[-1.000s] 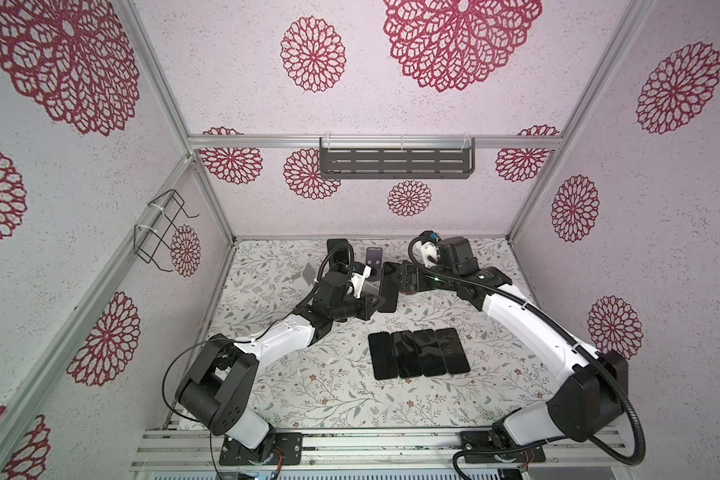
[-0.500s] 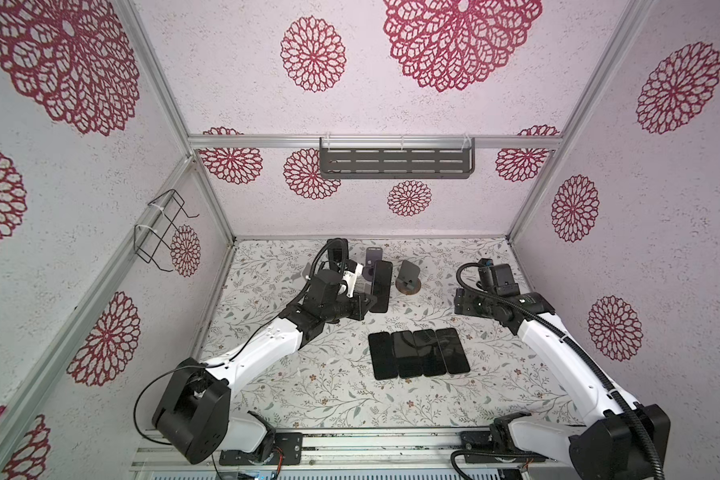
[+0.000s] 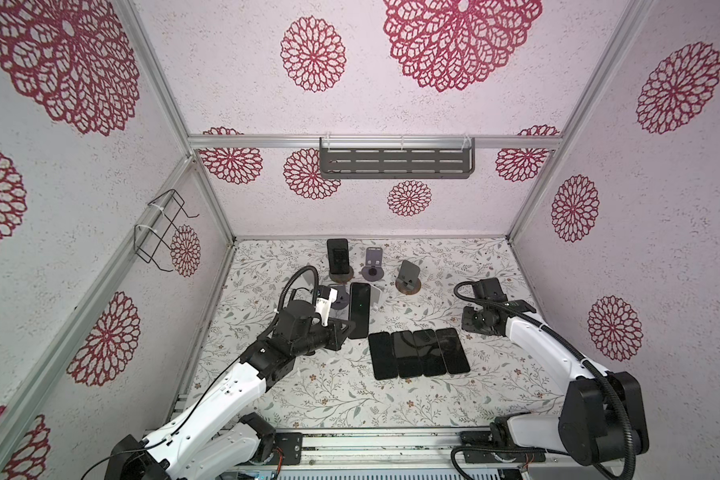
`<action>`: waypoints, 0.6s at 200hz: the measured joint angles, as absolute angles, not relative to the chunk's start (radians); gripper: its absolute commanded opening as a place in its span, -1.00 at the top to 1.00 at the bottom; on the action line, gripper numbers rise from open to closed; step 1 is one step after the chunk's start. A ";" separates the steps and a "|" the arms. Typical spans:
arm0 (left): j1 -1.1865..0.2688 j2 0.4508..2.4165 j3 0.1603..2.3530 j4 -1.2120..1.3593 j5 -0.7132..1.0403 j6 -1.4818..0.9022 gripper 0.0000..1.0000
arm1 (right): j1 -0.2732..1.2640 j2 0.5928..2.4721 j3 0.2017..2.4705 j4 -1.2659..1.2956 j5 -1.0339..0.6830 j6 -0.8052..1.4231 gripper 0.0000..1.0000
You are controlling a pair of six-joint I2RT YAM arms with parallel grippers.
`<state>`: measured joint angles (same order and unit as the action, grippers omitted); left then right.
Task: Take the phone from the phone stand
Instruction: 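Carry the black phone toward the robot with the left gripper while the right draws back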
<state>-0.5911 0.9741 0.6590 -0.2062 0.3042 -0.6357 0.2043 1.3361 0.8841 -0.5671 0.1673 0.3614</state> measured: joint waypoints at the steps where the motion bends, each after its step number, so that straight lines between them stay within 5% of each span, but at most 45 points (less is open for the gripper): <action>1: -0.591 0.974 0.657 -0.206 0.304 -0.637 1.00 | 0.204 1.338 0.884 -0.564 0.167 0.360 0.66; 44: -0.591 0.974 0.567 -0.205 0.302 -0.719 1.00 | 0.204 1.411 0.870 -0.519 0.154 0.360 1.00; 120: -0.604 0.974 0.410 -0.152 0.284 -0.911 1.00 | 0.198 1.483 0.812 -0.473 0.154 0.359 1.00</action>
